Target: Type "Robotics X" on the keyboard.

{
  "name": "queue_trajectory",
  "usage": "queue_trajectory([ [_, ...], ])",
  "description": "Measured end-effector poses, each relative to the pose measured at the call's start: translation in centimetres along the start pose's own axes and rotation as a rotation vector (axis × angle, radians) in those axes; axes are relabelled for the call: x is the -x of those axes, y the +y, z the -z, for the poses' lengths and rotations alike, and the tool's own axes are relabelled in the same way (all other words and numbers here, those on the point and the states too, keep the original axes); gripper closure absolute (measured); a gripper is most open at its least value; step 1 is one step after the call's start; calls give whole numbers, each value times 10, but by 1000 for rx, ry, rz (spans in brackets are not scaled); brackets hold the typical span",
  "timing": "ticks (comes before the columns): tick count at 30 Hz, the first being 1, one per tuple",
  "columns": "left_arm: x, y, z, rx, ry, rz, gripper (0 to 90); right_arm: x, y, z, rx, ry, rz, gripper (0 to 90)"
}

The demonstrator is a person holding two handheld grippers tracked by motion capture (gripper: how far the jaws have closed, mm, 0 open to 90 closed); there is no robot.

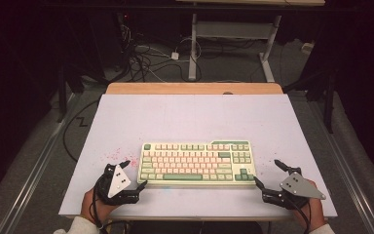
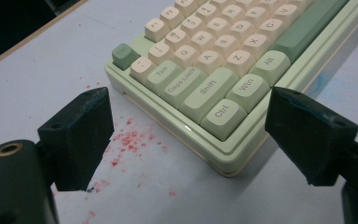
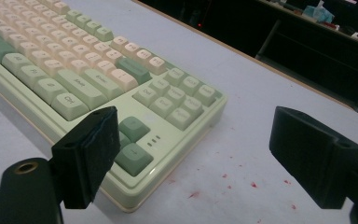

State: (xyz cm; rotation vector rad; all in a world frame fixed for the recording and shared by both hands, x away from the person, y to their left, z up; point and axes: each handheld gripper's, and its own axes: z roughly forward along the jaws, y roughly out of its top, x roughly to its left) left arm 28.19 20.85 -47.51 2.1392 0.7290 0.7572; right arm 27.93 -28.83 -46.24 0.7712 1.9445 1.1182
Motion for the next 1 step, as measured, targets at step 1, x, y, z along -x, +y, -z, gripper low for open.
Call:
queue_trajectory([
  [1,0,0,0,1,-1,2,146,0,0,0,3,1,1,165],
])
